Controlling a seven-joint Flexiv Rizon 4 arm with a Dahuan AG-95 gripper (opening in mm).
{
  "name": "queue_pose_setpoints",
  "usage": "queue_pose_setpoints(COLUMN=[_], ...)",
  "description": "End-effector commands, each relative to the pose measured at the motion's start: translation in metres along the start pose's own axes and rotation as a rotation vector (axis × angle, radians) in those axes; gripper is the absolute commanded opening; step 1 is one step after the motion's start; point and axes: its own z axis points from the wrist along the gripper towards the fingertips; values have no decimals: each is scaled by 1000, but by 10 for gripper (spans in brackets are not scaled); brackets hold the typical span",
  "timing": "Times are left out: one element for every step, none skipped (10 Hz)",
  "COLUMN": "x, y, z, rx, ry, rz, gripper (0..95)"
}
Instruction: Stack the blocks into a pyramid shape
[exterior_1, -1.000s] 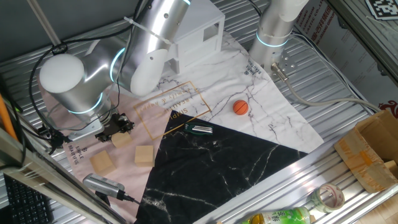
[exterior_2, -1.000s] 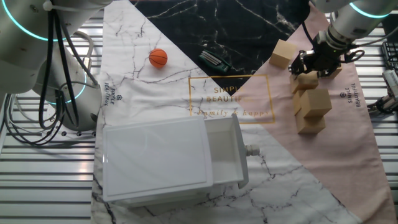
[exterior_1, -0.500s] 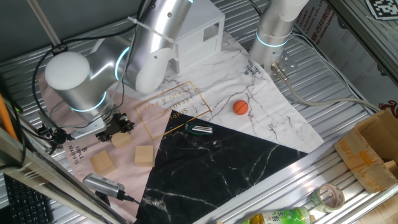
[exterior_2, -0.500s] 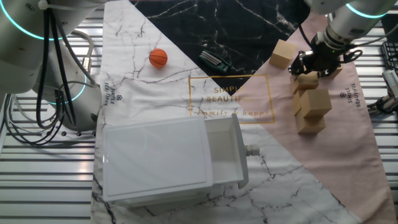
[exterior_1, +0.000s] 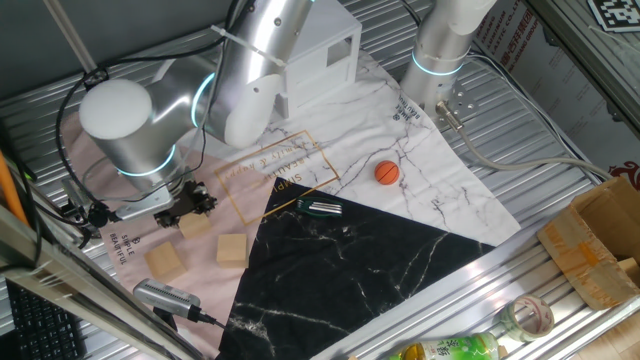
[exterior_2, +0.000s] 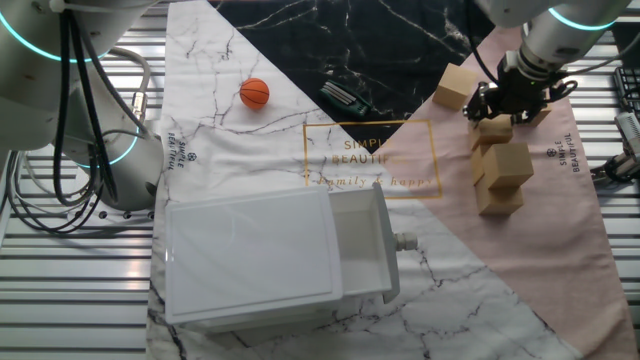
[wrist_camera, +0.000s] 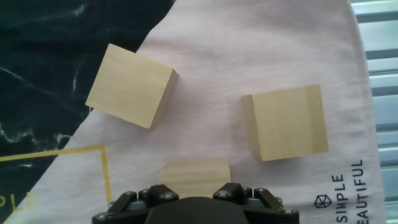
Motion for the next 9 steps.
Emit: queue_pose_setpoints(x=[0, 1, 1, 1, 2, 2, 2, 2, 2], y=[0, -1, -1, -2, -3, -3, -3, -4, -4], z=[1, 1, 2, 3, 4, 5, 6, 6, 7], rx=[5, 9, 8, 9, 11, 10, 10, 11, 12], ry=[0, 0, -3, -5, -5, -8, -7, -6, -6], rz=[1, -2, -3, -7, -10, -13, -12, -13, -15], gripper=[0, 0, 0, 0, 0, 0, 0, 0, 0])
